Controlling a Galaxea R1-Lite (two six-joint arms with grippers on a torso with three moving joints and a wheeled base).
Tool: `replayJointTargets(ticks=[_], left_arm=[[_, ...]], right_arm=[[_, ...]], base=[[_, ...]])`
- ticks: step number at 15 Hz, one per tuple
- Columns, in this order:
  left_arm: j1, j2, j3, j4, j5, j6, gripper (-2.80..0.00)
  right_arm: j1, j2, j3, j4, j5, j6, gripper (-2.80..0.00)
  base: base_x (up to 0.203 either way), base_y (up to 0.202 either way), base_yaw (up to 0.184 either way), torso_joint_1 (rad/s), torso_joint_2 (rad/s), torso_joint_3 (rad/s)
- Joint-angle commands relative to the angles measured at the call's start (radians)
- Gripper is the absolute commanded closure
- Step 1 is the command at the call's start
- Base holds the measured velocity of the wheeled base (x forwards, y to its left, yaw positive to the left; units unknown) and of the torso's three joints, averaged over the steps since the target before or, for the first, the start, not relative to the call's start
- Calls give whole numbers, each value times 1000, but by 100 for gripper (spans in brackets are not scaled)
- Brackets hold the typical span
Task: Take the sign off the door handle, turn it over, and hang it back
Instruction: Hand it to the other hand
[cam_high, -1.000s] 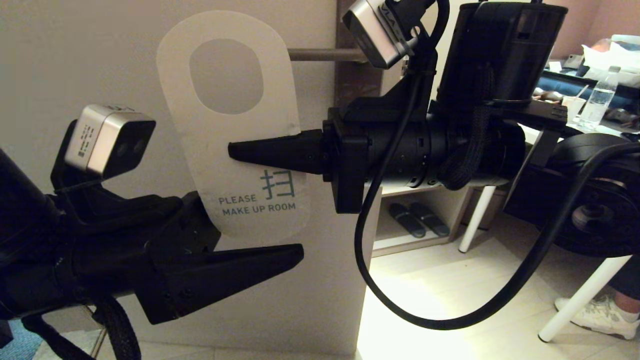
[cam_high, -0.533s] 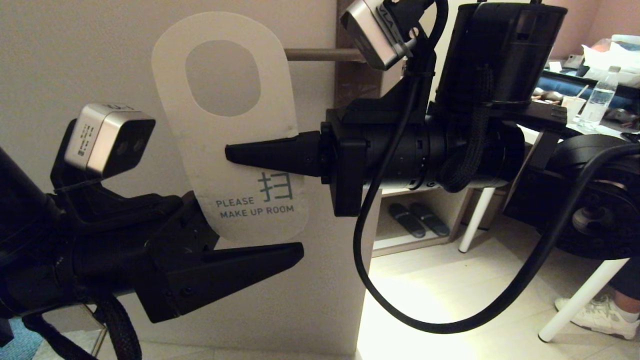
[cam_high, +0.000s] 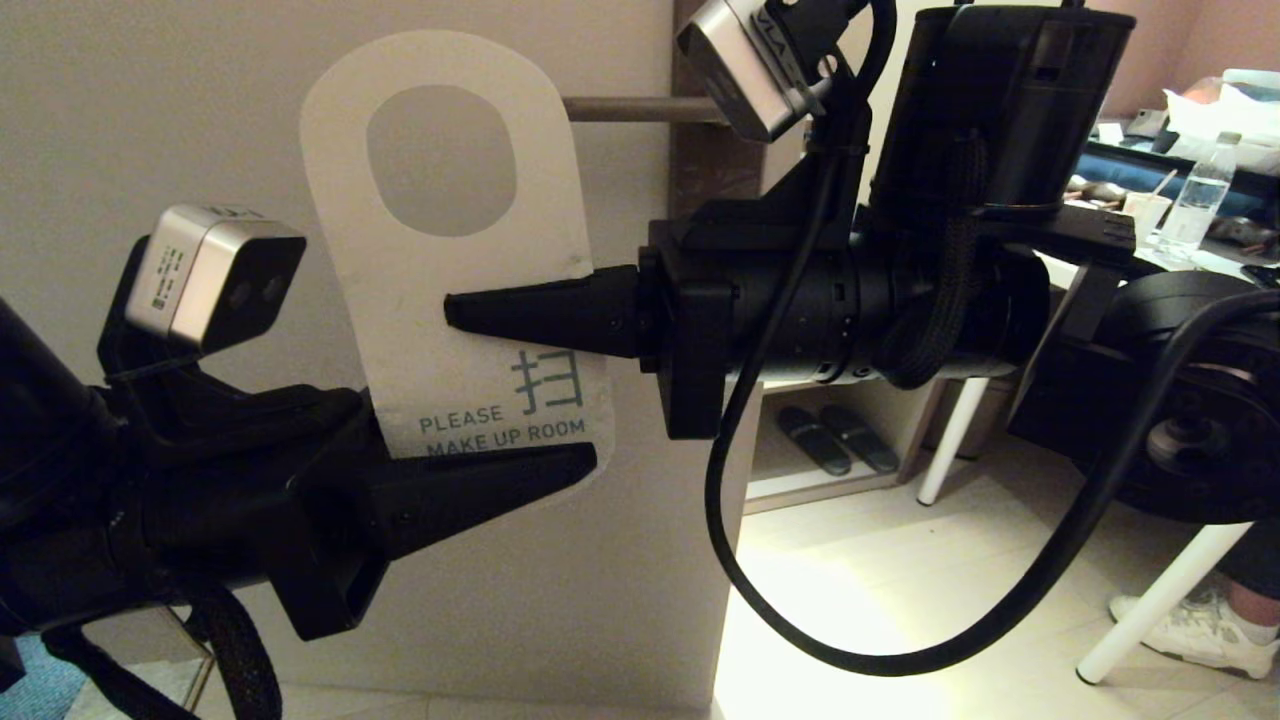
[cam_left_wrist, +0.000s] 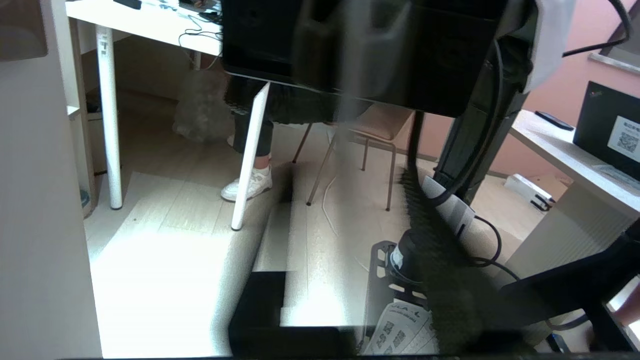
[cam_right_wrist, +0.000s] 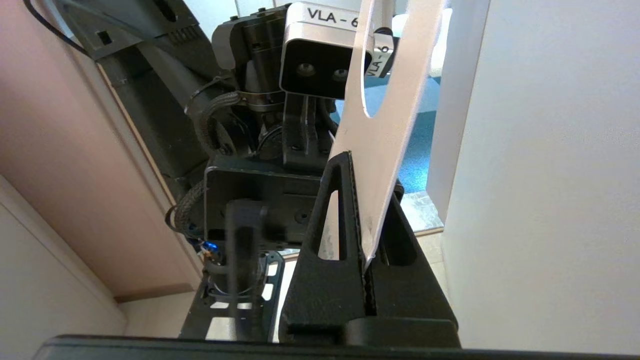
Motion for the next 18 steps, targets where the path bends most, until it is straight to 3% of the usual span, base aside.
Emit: replayJointTargets(ticks=[1, 10, 11, 18], left_arm=[[0, -3, 1, -7, -4, -3, 0], [1, -16, 6, -7, -4, -3, 0], [1, -18, 6, -7, -4, -3, 0], [2, -24, 7, -5, -3, -4, 0]], right_arm=[[6, 1, 2, -2, 4, 0, 0], [12, 1, 22, 0, -2, -2, 0], [12, -1, 22, -1, -4, -2, -280], [12, -7, 20, -2, -3, 0, -280]], base=[[0, 0, 0, 0, 0, 0], [0, 0, 0, 0, 0, 0], [0, 0, 0, 0, 0, 0], [0, 0, 0, 0, 0, 0]])
